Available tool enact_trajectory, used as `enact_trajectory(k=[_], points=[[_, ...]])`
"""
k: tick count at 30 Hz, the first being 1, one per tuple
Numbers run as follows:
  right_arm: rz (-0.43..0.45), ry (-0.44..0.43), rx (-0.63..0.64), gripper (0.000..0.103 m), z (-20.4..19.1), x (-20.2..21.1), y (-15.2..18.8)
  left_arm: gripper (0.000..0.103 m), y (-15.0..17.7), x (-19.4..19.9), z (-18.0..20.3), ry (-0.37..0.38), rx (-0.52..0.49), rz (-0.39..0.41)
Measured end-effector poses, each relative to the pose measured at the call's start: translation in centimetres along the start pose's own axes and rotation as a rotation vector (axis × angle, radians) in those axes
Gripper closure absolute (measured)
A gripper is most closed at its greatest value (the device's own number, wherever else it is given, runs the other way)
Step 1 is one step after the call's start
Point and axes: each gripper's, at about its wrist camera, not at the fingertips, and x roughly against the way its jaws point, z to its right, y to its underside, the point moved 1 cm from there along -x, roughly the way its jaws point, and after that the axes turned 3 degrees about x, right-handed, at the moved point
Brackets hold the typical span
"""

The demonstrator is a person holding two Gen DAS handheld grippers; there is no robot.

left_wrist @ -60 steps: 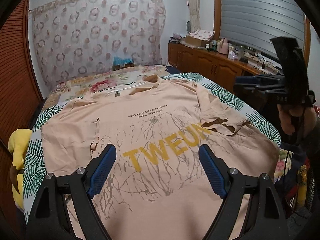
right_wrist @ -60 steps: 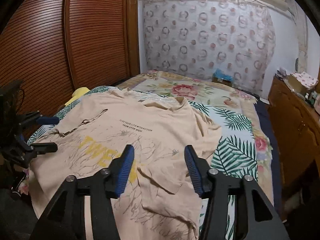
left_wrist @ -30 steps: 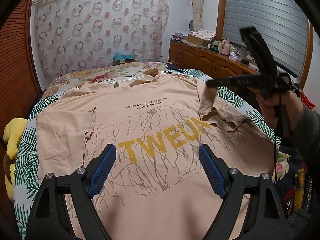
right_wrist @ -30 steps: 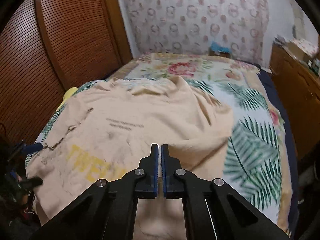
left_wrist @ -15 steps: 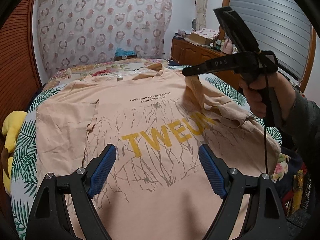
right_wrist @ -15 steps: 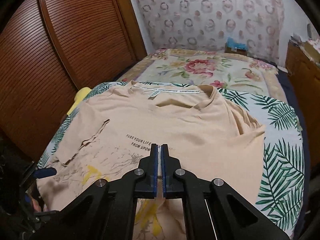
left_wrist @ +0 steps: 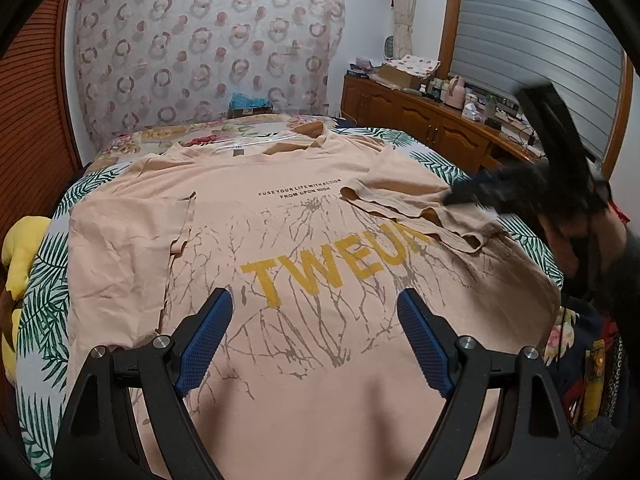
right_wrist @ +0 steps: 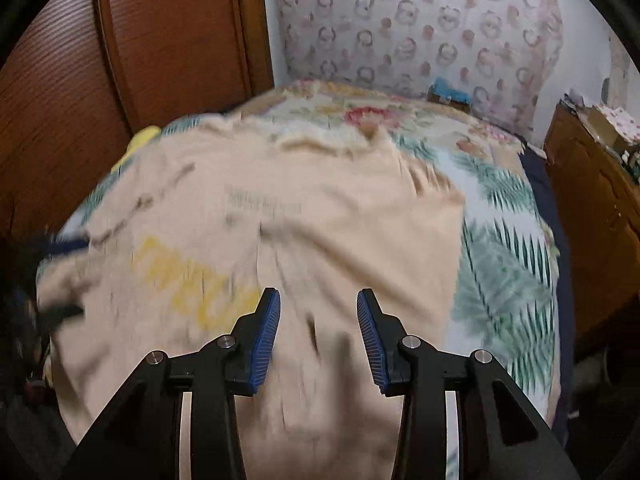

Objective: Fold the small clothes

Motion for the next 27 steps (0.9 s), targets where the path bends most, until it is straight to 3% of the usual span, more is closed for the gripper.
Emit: enact_trajectory(k=[8,10,12,18,22,24,27], points=[[-0.03,0.015,-0.038,0.062,-0.9,0.6,5.0,0.018,-0.1,-0.2,0.1,-0.002,-0.003,-0.007],[-0.04,0.035,-0.032,0.073,-1.2,0.7,5.6,0.018,-0.1,-0.2,0.1,-0.004,-0.004,-0.008],[-0.042,0.045,-0.021,0.092,-1.3,0.5,6.0,0.018,0.0,-0.2,0.0,-0.006,-0.001,-0.008],[-0.012,-0.013,-0.006,0.096,-1.5,2.7,6.7,0.018,-0.1,-0.1,-0.5,-0.009,0.011,-0.004],[-0.023,0.013,0.008,0.093,-1.2,3.4,7.6,0.018,-0.1,0.1,-1.1,-0.013,0.023,-0.002],[-0.013,-0.002,-0.004,0.071,-1.0,3.7,7.6,0.018,-0.2,0.2,-1.6,-0.019,0.027,0.001],[0.022,-0.021,-0.035,0.061,-0.3,4.1,7.2,0.018,-0.4,0.5,-2.5,-0.037,0.039,0.008]])
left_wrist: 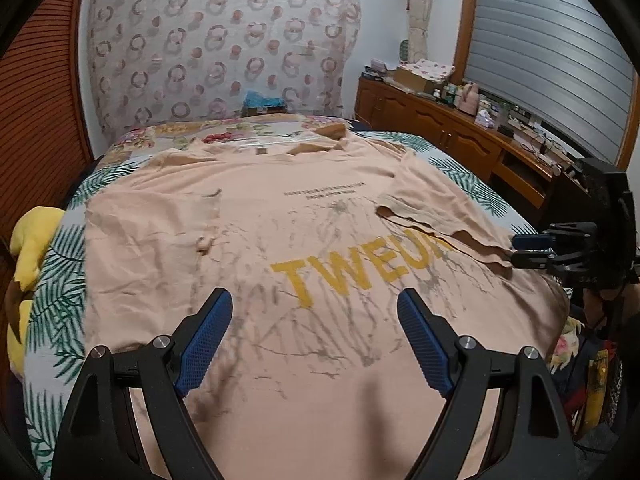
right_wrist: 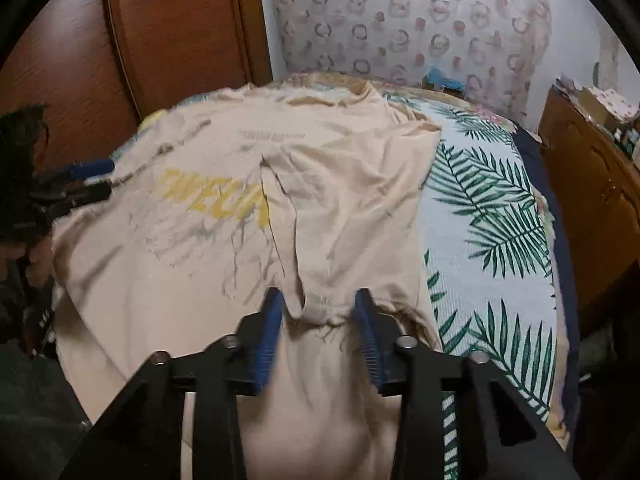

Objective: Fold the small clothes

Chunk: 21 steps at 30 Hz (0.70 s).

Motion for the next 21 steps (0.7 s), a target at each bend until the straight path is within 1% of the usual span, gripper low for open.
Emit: enact_trajectory(k=[1,2,3,8,11,18,21], points=[[0.014,-0.003,-0.005,0.059,0.1,0.1,-0.2,0.018,-0.2,0.1,-0.6,-0.007,0.007,0.004],[0.023,0.003,-0.005,0.053,0.2,0.2,-0.3,0.018,-0.2,0.2,-1.0,-0.012,0.01,0.007],[0.031,0.011,-0.003,0.051,0.4,0.2,-0.6,0.018,-0.3,0.2,-1.4,-0.019,0.011,0.01],[0.051,0.049,-0.007,0.05,1.9,-0.9,-3.1,0.018,-1.8,0.1,-4.6,-0.075,0.02,0.019],[0.059,0.076,-0.003,0.046,2.8,-2.3,-5.0,0.018,-2.6,-0.4,-6.9,-0.128,0.032,0.014],[0.027,0.107,-0.019,0.046,4.8,-6.8,-7.7,0.018,-3.0,-1.6,-12.2,-0.221,0.072,-0.027],[0.007,0.115,-0.036,0.046,5.9,-8.4,-8.6,0.018,-3.2,-2.2,-14.2,-0.233,0.105,-0.041]])
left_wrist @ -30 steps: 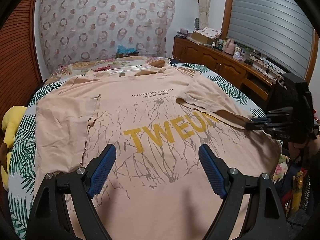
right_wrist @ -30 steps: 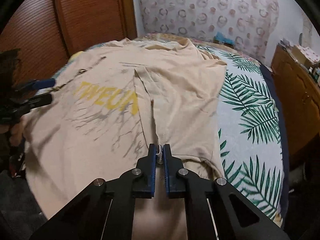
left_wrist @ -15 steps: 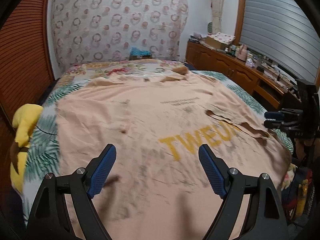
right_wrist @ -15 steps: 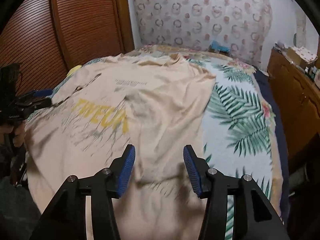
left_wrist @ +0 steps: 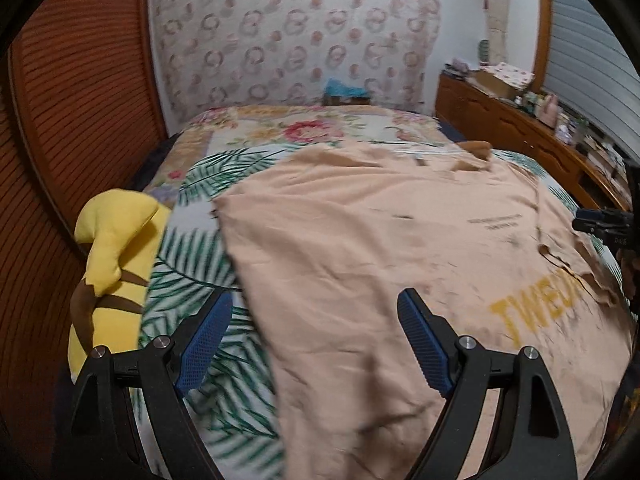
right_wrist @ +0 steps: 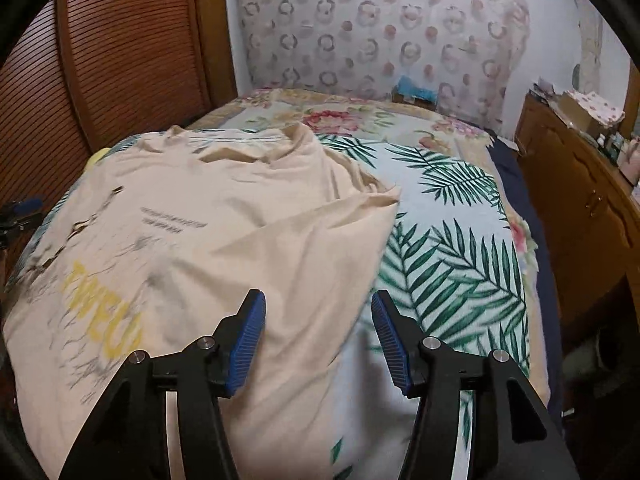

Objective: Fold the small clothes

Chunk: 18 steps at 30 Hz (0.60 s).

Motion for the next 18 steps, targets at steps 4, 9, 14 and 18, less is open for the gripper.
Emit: enact_trajectory(k=[4,9,14,18], points=[[-0.037,0.003,0.013,0.046,0.7,-1.8,-1.2,0.018,-1.2,-1.9,-1.9,-0.024,0.038,-0.03],[-0.046,0.002,0.005,0.046,1.4,-3.1,-2.0,0.018,-2.2,-4.2,-3.1,-0.053,0.037,-0.062],[-0.032,0.017,0.017,0.046,1.0,-3.5,-2.1,0.018,-2.7,-6.0,-3.9,-0.077,0.048,-0.098],[-0.029,0.011,0.006,0.045,1.5,-3.6,-2.0,0.026,-3.1,-6.6,-4.2,-0.057,0.063,-0.119]])
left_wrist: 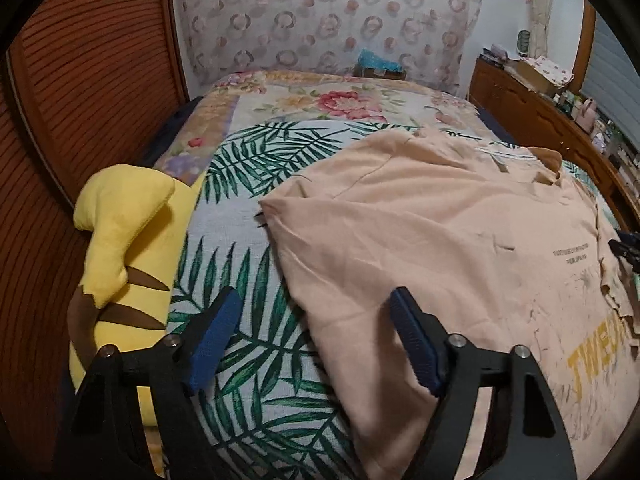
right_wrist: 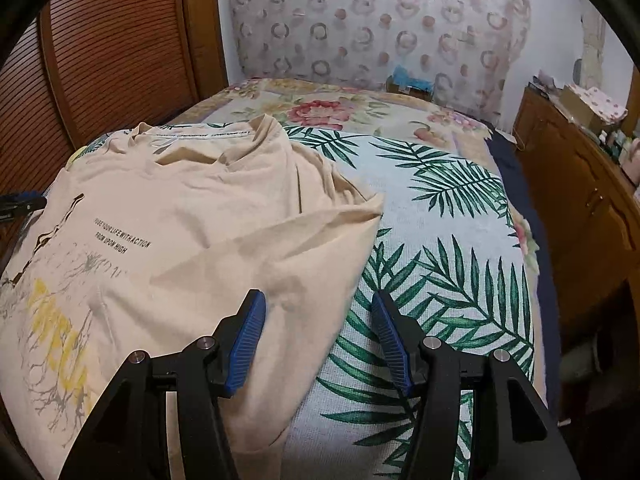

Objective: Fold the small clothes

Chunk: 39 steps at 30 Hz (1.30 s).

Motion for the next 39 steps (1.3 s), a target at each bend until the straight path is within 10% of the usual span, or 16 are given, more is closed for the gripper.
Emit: enact_trajectory(k=[5,12,17,34,39], points=[[-0.004,-0.003,0.008,0.041,0.1,-0.5,-0.2,0.056,-0.5,-0.4,0.4,0.016,-0.013,-0.026],[-0.004,-0.007,0.008,0.04,0.2,-0.5,-0.2,0.062,-0.6,-1.0,0.3,-0.004,0.011,-0.04],[-0.004,-0.007,0.008,0.04,0.2,-0.5,-0.2,0.094,-0.4,-0.7,0.4,0.026,0.036,-0.036],[-0.013,-0.012,0.024,0.042,0.3,-0.6,-0.4,0.1,-1.4,3.3,4.0,0.171,-0.037,0.07],[-0.024,-0.042,0.04,0.084,-0.3,-0.8,-1.2,0.1,-1.4,4.4,5.0,0.199,-0.06,0.088]])
